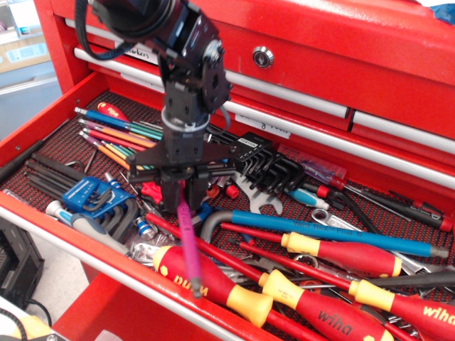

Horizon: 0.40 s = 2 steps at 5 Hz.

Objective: Pick up violet Allen key

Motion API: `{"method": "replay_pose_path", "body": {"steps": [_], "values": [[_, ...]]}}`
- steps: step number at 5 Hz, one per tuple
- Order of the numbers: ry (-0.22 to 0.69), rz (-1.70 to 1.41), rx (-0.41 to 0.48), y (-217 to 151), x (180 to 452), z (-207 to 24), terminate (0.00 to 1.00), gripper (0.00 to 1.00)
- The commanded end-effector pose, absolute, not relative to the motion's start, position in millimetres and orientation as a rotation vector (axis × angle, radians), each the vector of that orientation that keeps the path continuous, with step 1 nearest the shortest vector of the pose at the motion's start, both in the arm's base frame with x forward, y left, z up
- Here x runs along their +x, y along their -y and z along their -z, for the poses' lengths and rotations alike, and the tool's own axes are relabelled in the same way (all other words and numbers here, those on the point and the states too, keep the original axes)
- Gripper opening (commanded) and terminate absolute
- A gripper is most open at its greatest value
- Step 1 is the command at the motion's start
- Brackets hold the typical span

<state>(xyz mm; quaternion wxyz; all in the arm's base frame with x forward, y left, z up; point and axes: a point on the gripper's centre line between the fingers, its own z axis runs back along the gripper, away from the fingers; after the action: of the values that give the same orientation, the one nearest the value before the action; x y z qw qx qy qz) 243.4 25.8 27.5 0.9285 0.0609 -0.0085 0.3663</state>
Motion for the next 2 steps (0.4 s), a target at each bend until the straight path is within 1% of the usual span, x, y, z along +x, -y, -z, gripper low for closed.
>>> {"method": "replay_pose_path", "body": {"steps": [1,2], "values": [[0.125,-0.609,0.171,-38.5,246.7,-93.5,0.00,0.00],[0.191,-0.586,0.218,-41.9,243.1,-119.2,0.00,0.00]]}}
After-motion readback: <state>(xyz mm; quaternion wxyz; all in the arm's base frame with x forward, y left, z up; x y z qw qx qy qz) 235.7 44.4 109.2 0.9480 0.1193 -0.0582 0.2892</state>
